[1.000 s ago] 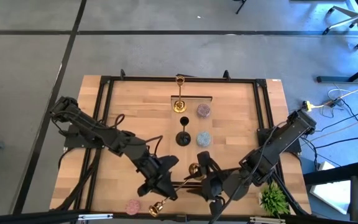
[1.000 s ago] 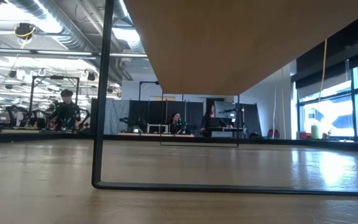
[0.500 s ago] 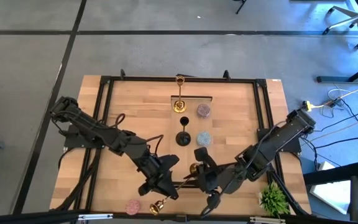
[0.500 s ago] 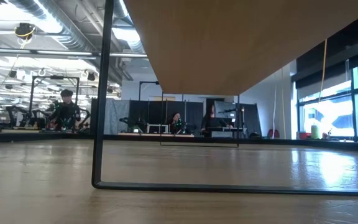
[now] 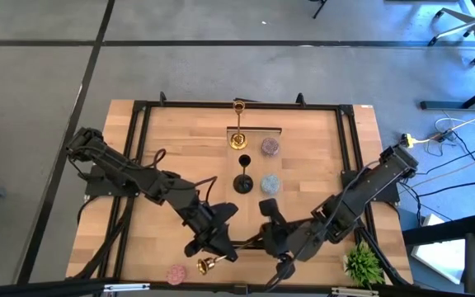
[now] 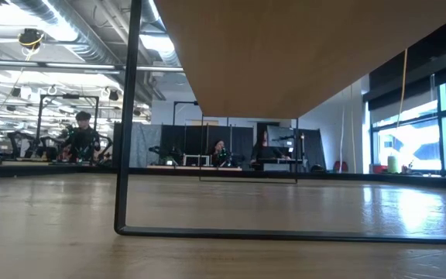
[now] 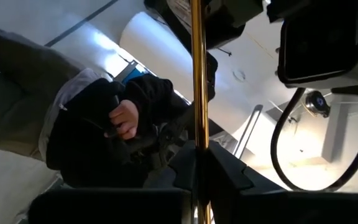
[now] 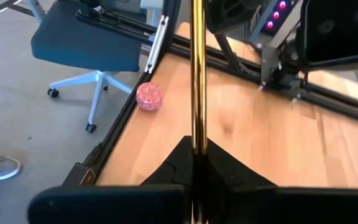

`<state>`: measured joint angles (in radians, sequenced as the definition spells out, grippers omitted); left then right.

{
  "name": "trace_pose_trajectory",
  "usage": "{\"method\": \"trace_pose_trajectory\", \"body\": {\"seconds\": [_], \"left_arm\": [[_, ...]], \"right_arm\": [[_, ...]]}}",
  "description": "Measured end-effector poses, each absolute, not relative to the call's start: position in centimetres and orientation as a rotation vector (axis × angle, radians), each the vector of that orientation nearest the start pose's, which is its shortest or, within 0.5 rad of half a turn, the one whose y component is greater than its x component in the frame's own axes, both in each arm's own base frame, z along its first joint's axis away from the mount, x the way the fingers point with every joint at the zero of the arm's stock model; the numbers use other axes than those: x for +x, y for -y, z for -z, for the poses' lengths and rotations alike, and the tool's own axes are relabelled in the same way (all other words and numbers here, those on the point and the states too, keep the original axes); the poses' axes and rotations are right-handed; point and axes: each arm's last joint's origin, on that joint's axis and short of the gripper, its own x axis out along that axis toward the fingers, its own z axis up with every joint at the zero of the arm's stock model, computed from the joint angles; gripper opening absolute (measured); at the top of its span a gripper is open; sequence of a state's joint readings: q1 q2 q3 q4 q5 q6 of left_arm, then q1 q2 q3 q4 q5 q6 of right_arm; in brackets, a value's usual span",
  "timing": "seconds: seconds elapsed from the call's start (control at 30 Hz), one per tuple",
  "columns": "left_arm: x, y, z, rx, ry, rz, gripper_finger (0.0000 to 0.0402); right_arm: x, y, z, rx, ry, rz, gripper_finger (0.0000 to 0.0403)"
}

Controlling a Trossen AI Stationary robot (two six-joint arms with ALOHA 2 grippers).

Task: Pick & Place candle stick holders
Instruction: Put the golden candle holder on the shelf

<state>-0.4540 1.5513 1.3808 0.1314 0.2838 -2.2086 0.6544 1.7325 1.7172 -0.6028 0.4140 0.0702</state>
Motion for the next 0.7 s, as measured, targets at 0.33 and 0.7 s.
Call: {"method": "trace_pose_trajectory", "body": {"seconds": [0.33,0.7], "left_arm": [[32.8,15.5,-38.0,-1.916,-0.659,0.346,0.0054],[33.4,13.7,-37.8,-1.539,-0.459,0.322,0.0108]], "right_arm": [[31.2,-22.3,-36.3,-0.175,-0.582,-0.192,0.0012],[30.8,-22.1,-36.2,-0.159,-0.617,-0.183,0.0012]]}}
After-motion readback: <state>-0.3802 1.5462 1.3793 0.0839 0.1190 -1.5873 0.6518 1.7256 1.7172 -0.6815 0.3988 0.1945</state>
